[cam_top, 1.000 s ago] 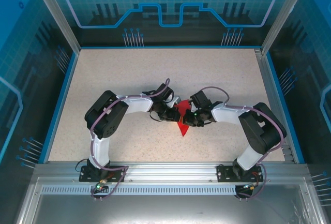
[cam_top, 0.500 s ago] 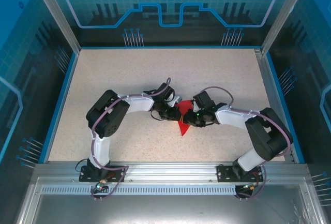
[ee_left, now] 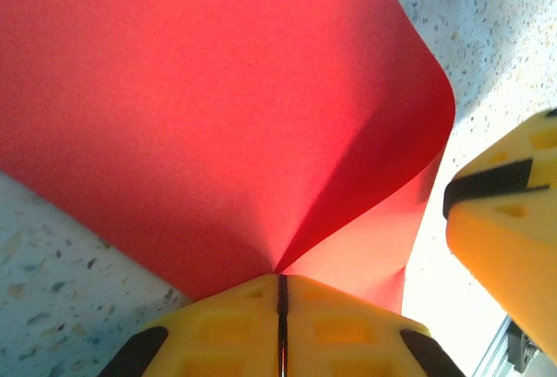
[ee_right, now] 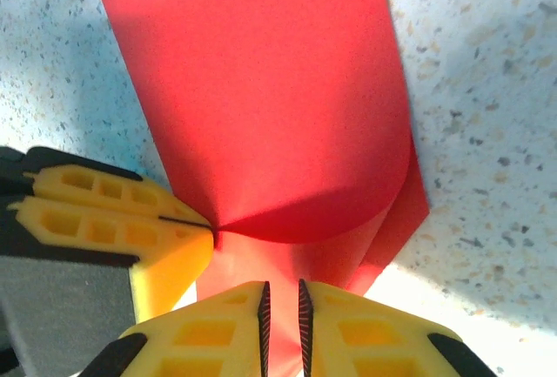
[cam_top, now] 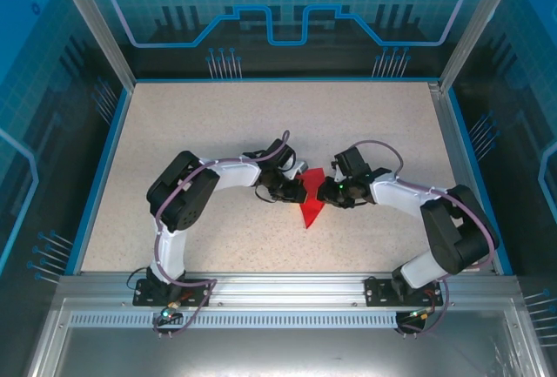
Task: Fold a paper plane with a square sheet of paper (pick it up from the middle)
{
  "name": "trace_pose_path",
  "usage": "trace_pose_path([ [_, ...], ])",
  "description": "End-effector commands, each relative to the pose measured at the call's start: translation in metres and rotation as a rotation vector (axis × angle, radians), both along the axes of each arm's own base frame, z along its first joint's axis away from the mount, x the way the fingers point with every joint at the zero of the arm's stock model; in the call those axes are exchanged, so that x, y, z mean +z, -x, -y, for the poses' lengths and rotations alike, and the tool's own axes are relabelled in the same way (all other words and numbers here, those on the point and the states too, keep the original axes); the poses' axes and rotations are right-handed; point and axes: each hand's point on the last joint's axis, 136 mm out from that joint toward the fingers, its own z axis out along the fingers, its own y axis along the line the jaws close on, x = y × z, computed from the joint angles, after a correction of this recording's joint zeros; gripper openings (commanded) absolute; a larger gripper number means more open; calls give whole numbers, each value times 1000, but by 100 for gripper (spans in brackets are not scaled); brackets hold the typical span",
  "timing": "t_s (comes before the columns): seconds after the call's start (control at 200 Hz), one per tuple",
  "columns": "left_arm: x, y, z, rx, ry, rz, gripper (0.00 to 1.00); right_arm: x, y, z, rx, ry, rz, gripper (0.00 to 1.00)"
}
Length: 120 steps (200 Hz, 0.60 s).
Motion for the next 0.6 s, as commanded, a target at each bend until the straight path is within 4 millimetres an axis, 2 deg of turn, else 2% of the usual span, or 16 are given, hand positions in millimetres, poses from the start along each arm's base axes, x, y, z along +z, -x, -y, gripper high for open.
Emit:
trace_pose_path([
  [0.0, 1, 5, 7, -45, 11, -11, 10, -3, -7, 6, 0, 34, -8, 19],
  [0.185, 1, 5, 9, -56, 14, -10, 10, -9, -11, 4, 8, 42, -22, 18],
  [0.595, -2, 4, 11, -66, 14, -13, 10, -24, -1, 20, 7, 133, -85, 17],
])
